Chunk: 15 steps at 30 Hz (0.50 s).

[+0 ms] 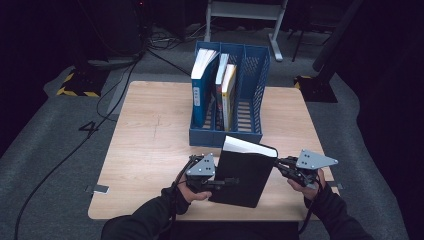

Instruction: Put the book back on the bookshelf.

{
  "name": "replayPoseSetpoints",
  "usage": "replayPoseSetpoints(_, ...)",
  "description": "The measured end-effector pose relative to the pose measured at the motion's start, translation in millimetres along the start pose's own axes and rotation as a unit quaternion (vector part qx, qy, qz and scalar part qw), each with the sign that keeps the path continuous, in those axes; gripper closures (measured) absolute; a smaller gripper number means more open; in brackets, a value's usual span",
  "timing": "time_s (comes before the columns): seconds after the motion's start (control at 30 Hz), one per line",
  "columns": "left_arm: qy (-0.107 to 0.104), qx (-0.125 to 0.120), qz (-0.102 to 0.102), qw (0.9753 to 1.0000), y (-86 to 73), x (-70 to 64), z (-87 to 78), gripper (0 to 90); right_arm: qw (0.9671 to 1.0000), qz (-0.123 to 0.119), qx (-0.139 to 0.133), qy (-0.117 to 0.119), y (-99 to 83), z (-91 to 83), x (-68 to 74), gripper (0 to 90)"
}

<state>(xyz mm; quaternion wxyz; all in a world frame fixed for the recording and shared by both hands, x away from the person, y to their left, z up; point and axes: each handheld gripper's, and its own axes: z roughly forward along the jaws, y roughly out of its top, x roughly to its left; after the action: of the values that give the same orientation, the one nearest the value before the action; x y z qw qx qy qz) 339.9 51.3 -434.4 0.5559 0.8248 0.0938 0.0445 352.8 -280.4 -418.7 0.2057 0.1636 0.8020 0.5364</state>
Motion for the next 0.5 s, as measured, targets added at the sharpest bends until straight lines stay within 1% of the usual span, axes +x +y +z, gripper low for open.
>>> replayPoseSetpoints(0.07,-0.003,0.003,0.005,1.0,0.2,1.1,2.3,71.4,1.0,-0.004,-0.004,-0.002,2.2,-1.3,0.1,90.0)
replayPoseSetpoints(0.13,0.001,0.006,0.01,0.9999,0.8,1.2,4.3,72.0,0.9999,-0.01,-0.004,-0.004,4.1,-2.4,0.0,90.0)
replayPoseSetpoints(0.2,0.005,0.009,0.014,0.9998,-0.1,1.5,5.9,72.6,0.9999,-0.009,-0.006,-0.002,5.4,-3.6,-0.8,90.0)
replayPoseSetpoints(0.33,0.005,0.012,0.02,0.9997,-2.0,0.8,4.6,72.4,0.9998,-0.017,-0.006,-0.001,6.5,-5.4,1.9,90.0)
replayPoseSetpoints(0.43,0.008,0.013,0.019,0.9997,-3.0,0.1,4.0,71.6,0.9998,-0.019,-0.007,0.001,6.3,-6.1,2.7,89.8)
replayPoseSetpoints(0.5,0.009,0.018,0.024,0.9995,-4.0,0.3,3.1,70.7,0.9999,-0.015,-0.007,0.002,5.9,-7.0,2.7,89.3)
